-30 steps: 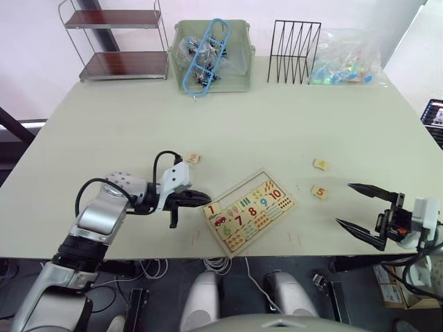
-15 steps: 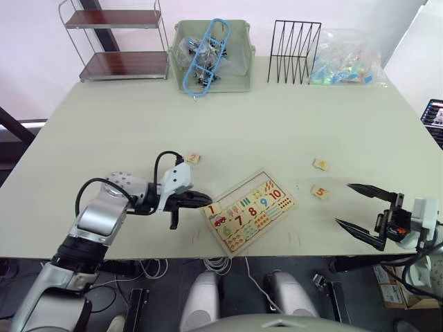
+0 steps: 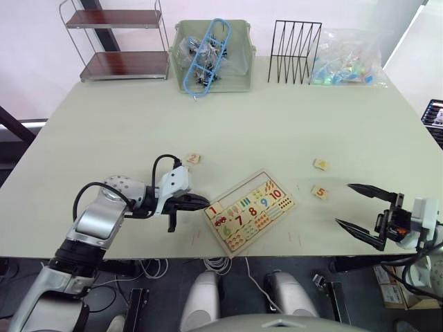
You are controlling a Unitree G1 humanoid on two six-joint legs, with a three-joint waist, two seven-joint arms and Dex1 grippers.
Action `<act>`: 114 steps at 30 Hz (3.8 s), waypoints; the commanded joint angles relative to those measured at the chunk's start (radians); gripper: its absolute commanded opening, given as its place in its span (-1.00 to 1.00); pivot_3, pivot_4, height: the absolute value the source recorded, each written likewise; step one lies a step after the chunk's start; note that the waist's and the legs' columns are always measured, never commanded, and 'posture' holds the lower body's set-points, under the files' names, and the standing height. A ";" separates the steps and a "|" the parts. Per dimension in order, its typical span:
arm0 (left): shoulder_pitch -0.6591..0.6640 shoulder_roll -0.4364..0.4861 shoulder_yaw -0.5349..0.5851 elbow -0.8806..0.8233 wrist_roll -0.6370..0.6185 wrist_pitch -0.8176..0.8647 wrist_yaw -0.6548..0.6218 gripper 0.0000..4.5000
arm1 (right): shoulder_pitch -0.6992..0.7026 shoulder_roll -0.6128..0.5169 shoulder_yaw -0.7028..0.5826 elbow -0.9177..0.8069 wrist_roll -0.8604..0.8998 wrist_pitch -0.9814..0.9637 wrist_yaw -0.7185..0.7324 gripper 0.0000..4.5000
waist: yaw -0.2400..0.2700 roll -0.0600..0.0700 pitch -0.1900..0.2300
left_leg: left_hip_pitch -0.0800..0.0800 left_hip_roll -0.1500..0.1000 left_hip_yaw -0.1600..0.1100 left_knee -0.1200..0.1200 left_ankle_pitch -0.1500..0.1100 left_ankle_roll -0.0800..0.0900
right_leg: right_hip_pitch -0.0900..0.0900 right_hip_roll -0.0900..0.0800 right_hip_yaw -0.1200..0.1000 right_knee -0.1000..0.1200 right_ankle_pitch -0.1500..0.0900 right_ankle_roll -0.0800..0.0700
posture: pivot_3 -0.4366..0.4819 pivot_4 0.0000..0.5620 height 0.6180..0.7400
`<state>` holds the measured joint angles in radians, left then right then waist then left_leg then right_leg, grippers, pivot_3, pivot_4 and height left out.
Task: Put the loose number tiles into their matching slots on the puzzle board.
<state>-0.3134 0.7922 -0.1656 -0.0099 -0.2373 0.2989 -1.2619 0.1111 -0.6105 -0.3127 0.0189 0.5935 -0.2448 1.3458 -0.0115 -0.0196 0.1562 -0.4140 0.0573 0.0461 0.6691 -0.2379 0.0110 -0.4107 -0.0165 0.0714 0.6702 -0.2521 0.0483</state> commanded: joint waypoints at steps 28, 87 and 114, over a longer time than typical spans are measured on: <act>0.319 -0.090 0.456 -0.222 -0.254 0.061 0.289 -0.94 | -0.070 -0.024 -0.046 0.109 0.016 0.033 -0.013 1.00 | 0.000 0.000 0.000 | 0.000 0.000 0.000 0.000 0.000 0.000 | 0.000 -0.001 0.000 0.000 0.000 -0.001 | -0.05 -0.47 1.00; 0.598 -0.124 0.661 -0.075 -0.278 -0.153 0.283 0.97 | 0.042 -0.086 -0.147 0.071 -0.008 0.171 -0.140 1.00 | -0.003 0.000 0.000 | 0.000 0.001 0.002 -0.001 0.000 0.000 | -0.001 -0.001 0.000 -0.002 -0.002 -0.001 | -0.05 -0.47 1.00; 0.218 -0.132 0.436 -0.192 -0.179 0.135 0.599 0.97 | 0.117 -0.035 -0.165 -0.111 0.098 0.202 -0.113 1.00 | -0.001 -0.002 0.000 | 0.000 0.001 0.001 -0.001 0.000 0.000 | -0.001 -0.001 0.000 -0.002 0.000 0.000 | -0.05 -0.47 1.00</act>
<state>-0.0822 0.6561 0.2851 -0.1460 -0.4214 0.3870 -0.7026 0.2235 -0.6292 -0.4506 -0.0531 0.6684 -0.0284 1.2134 -0.0126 -0.0219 0.1565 -0.4145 0.0578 0.0474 0.6680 -0.2381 0.0108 -0.4114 -0.0176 0.0714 0.6684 -0.2515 0.0493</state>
